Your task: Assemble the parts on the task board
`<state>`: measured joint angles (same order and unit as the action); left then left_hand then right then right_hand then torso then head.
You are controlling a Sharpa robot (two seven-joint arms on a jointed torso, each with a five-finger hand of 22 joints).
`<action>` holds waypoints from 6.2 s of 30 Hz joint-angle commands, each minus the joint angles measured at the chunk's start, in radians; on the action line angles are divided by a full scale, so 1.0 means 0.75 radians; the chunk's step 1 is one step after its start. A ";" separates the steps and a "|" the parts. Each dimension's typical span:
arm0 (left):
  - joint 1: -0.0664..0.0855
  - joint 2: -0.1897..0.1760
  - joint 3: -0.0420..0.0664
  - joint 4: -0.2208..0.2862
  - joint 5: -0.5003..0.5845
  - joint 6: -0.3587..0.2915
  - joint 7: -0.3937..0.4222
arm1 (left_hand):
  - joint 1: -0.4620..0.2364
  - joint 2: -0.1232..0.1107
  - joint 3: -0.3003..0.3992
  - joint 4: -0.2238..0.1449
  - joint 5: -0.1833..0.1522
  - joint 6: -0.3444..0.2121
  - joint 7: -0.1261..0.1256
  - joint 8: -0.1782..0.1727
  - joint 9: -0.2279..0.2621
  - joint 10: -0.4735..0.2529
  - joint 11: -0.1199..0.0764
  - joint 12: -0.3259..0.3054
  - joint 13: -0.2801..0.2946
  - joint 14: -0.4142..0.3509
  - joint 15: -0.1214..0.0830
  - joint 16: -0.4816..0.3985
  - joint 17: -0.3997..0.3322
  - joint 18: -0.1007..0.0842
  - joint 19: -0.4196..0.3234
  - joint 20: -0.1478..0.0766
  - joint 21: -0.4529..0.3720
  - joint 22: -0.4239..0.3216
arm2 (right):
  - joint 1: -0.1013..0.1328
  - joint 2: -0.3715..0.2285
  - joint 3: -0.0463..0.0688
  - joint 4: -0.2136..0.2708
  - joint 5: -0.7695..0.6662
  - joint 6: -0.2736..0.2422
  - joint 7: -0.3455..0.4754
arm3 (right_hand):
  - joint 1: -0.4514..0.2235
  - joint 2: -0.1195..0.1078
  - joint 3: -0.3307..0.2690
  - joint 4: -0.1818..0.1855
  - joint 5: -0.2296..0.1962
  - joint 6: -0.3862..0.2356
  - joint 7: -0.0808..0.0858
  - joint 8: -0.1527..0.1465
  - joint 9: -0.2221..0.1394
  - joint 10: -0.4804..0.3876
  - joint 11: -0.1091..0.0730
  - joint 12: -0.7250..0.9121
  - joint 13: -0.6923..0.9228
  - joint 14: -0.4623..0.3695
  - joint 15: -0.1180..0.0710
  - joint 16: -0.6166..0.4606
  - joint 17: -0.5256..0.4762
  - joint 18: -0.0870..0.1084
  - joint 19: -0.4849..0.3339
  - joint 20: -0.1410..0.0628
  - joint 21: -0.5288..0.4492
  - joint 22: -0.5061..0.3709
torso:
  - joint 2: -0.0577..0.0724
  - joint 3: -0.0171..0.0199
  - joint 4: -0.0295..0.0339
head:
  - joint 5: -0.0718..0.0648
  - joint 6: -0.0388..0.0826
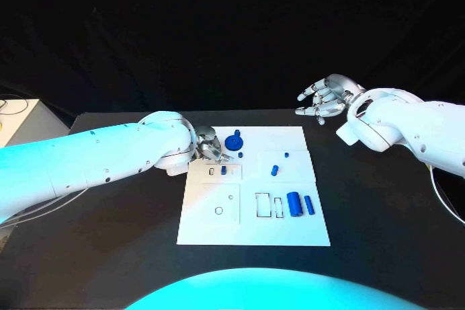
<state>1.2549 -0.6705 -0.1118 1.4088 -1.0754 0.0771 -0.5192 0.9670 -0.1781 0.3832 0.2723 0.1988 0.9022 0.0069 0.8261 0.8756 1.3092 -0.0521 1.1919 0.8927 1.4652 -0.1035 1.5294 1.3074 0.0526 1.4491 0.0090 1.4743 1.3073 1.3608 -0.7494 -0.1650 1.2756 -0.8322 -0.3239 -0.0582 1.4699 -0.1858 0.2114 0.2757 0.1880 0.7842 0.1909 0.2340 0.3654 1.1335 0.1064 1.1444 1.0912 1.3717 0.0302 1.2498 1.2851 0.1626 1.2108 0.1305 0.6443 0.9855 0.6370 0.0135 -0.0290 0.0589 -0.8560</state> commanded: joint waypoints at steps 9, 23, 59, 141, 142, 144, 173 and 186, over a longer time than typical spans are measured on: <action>0.001 -0.027 0.044 0.013 0.054 0.019 0.017 | 0.053 0.011 -0.017 0.015 -0.027 -0.013 0.011 0.000 -0.003 -0.030 0.002 -0.006 -0.030 0.114 0.000 -0.006 0.250 -0.004 -0.016 0.002 -0.020 0.050 | -0.003 -0.001 0.001 -0.004 -0.004 0.007 0.005 | -0.003 -0.008 0.005 0.004 0.001 -0.008 -0.002 0.005 0.002 -0.007 -0.002 -0.003 -0.001 -0.008 0.000 -0.004 -0.001 0.009 -0.012 -0.001 -0.007 -0.001 | 0.001 0.0012 -0.0012 | -0.001 0.008; 0.114 -0.061 0.102 -0.151 0.267 0.160 0.099 | 0.223 0.049 -0.078 0.022 -0.015 -0.258 0.152 -0.303 -0.242 -0.202 0.122 -0.129 -0.277 0.089 0.101 -0.057 0.172 0.031 -0.113 0.080 -0.123 -0.112 | -0.003 -0.011 0.001 -0.004 -0.003 0.002 0.007 | -0.005 -0.007 0.005 0.006 0.001 -0.010 -0.002 0.007 0.003 -0.007 -0.002 -0.002 -0.002 -0.008 0.000 -0.004 -0.002 0.008 -0.010 0.000 -0.008 -0.002 | 0.002 0.0009 -0.0006 | -0.002 0.029; 0.097 0.241 0.054 -0.687 0.062 0.394 0.082 | 0.172 0.102 -0.157 0.027 -0.013 -0.192 0.119 -0.157 -0.195 -0.197 0.097 -0.105 -0.271 0.098 0.083 -0.036 0.202 0.027 -0.097 0.072 -0.114 -0.088 | -0.003 -0.007 0.001 -0.009 0.054 -0.099 0.059 | 0.007 -0.010 0.033 0.010 0.010 -0.059 0.011 0.059 0.018 -0.313 0.014 -0.369 -0.452 -0.375 0.021 -0.560 -0.454 0.027 -0.124 0.020 -0.358 -0.260 | 0.006 -0.0044 -0.0026 | 0.026 0.022; 0.045 0.264 0.031 -0.731 0.187 0.473 0.104 | 0.407 0.162 0.077 -0.030 -0.011 -0.169 0.092 -0.176 -0.202 -0.170 0.071 -0.080 -0.246 0.105 0.060 -0.018 0.228 0.020 -0.079 0.057 -0.094 -0.045 | -0.003 0.001 0.001 -0.030 0.217 -0.135 0.155 | -0.080 -0.065 0.314 -0.085 0.009 0.008 0.052 0.027 -0.035 -0.167 0.067 -1.056 -1.331 -0.382 0.091 -1.307 -1.048 0.026 -0.146 0.096 -0.771 -0.908 | 0.005 -0.0029 -0.0020 | 0.018 0.006; 0.045 0.262 0.031 -0.730 0.194 0.469 0.103 | 0.416 0.160 0.118 -0.044 -0.010 -0.170 0.092 -0.176 -0.200 -0.170 0.071 -0.082 -0.248 0.105 0.059 -0.019 0.228 0.020 -0.079 0.057 -0.094 -0.045 | -0.003 0.001 0.001 -0.031 0.217 -0.135 0.155 | -0.080 -0.064 0.316 -0.087 0.012 0.009 0.052 0.027 -0.035 -0.166 0.068 -1.059 -1.334 -0.382 0.091 -1.310 -1.050 0.026 -0.146 0.096 -0.771 -0.911 | 0.006 -0.0030 -0.0020 | 0.018 0.006; 0.045 0.257 0.031 -0.727 0.211 0.461 0.101 | 0.400 0.140 0.225 -0.074 -0.010 -0.172 0.094 -0.171 -0.186 -0.167 0.073 -0.083 -0.250 0.105 0.061 -0.019 0.227 0.019 -0.078 0.057 -0.093 -0.042 | -0.003 0.000 0.001 -0.032 0.217 -0.134 0.155 | -0.080 -0.064 0.316 -0.087 0.012 0.009 0.052 0.027 -0.035 -0.166 0.068 -1.059 -1.334 -0.382 0.091 -1.310 -1.050 0.026 -0.146 0.096 -0.771 -0.911 | 0.005 -0.0029 -0.0021 | 0.019 0.005; 0.046 0.042 0.034 -0.338 0.277 0.242 0.082 | 0.143 0.054 0.733 -0.381 0.129 -0.156 0.082 -0.052 -0.031 -0.097 0.057 -0.058 -0.201 0.106 0.047 -0.019 0.226 0.012 -0.054 0.046 -0.067 0.008 | -0.010 -0.004 0.001 -0.041 0.218 -0.135 0.168 | -0.082 -0.062 0.323 -0.095 0.027 0.010 0.054 0.022 -0.037 -0.163 0.069 -1.068 -1.346 -0.380 0.093 -1.321 -1.055 0.026 -0.147 0.097 -0.771 -0.924 | 0.003 -0.0027 0.0014 | 0.016 -0.006; 0.019 -0.019 0.025 -0.153 0.022 0.166 0.061 | 0.140 0.053 0.751 -0.395 0.140 -0.147 0.079 -0.049 -0.027 -0.091 0.054 -0.057 -0.195 0.105 0.044 -0.020 0.223 0.010 -0.049 0.043 -0.063 0.015 | -0.025 -0.004 0.000 -0.053 0.223 -0.140 0.183 | -0.087 -0.065 0.337 -0.116 0.032 0.014 0.056 0.013 -0.041 -0.171 0.074 -1.096 -1.369 -0.392 0.099 -1.359 -1.078 0.025 -0.160 0.102 -0.774 -0.957 | 0.003 -0.0038 -0.0002 | 0.027 -0.006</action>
<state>1.2717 -0.6837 -0.0925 1.2800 -0.9771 0.2303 -0.4661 1.0757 -0.1480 0.7688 0.1488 0.2981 0.7869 0.0730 0.7854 0.8528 1.2336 -0.0106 1.1454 0.7437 1.4686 -0.0642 1.5100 1.3074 0.0681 1.4028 0.0414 1.4211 1.3081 1.3437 -0.7524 -0.1650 1.2381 -0.6700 -0.4256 0.0624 1.4170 -0.2353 0.4639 0.1944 0.2074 0.7864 0.2001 0.2503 0.3361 1.0043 0.1590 0.3287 0.0652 1.0808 0.0998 0.2350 0.4780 0.1705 1.0946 0.2039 0.0676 0.2699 0.6383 0.0106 -0.0289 0.0777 -0.8600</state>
